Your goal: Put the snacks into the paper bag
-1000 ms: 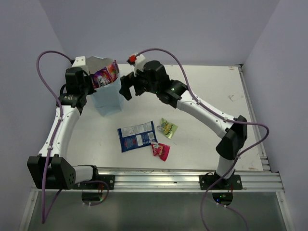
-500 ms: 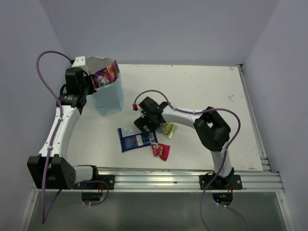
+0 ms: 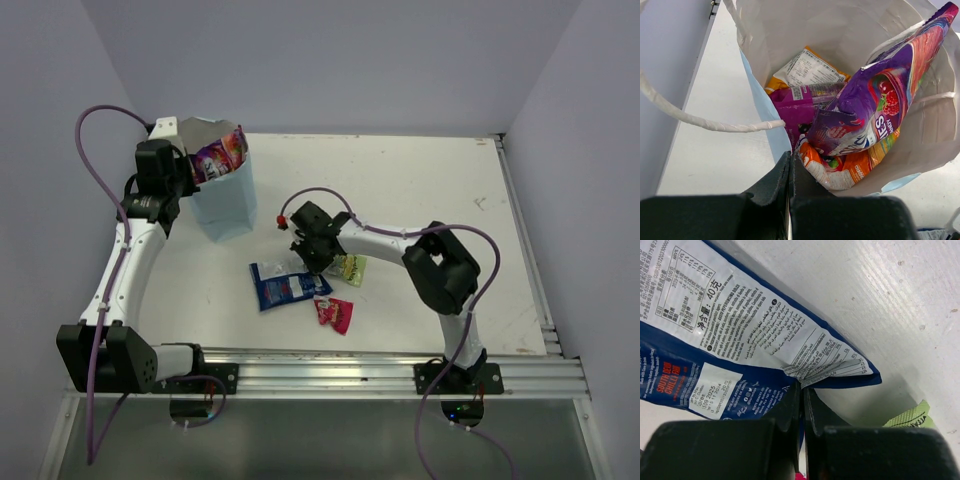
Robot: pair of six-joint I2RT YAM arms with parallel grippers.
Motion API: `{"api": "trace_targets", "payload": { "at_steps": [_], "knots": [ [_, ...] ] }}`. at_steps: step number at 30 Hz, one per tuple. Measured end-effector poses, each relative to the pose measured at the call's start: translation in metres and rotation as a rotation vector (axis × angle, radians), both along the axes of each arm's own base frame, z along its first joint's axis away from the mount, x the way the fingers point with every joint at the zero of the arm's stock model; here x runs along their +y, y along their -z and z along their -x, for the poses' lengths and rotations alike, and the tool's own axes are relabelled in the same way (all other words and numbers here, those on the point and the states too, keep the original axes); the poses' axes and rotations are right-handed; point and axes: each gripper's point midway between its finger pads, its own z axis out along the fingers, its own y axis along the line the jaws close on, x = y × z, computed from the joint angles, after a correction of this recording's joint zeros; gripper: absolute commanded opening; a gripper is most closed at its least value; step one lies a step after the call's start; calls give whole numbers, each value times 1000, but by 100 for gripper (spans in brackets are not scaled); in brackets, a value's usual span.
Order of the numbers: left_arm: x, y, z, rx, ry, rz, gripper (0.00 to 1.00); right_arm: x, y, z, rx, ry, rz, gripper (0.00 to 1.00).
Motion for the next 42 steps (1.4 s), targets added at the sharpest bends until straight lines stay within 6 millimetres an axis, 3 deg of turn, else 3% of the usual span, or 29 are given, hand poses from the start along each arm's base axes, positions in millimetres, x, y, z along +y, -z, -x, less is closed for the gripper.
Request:
{"api": "trace_targets", "payload": {
  "at_steps": [4,6,9,10,11,15,17,19,22,25,28,31,38,42],
  "knots": [
    [0,0,0,0,-1,-1,0,-12,-11,-7,-37,30,83,0],
    [0,-1,0,-2,-2,-1,0,-17,-35,-24,-96,65,145,0],
    [1,-1,0,-2,-3,-1,0,5,-111,-80,-301,142,117,0],
    [1,-1,0,-1,-3,-2,0,18,-155,-105,-412,186,56,0],
    [1,-1,0,-1,-3,-2,0,23,-185,-119,-480,218,17,0],
    [0,-1,0,-2,-2,-1,0,15,-322,-158,-777,423,-191,0],
    [0,-1,0,-2,-2,-1,0,3,-364,-164,-868,504,-269,0],
    [0,-1,0,-2,-1,-1,0,0,-388,-170,-917,547,-345,0],
    [0,-1,0,-2,2,0,0,17,-404,-178,-935,555,-479,0],
    [0,-1,0,-2,2,0,0,57,-407,-183,-890,499,-648,0],
    [0,-1,0,-2,2,0,0,97,-402,-183,-817,432,-796,0],
    [0,-1,0,-2,3,1,0,123,-392,-178,-741,370,-881,0],
    [0,-1,0,-3,3,1,0,153,-404,-155,-630,259,-1037,0],
    [-1,0,0,-3,3,1,0,165,-391,-141,-527,209,-1051,0]
  ]
}}
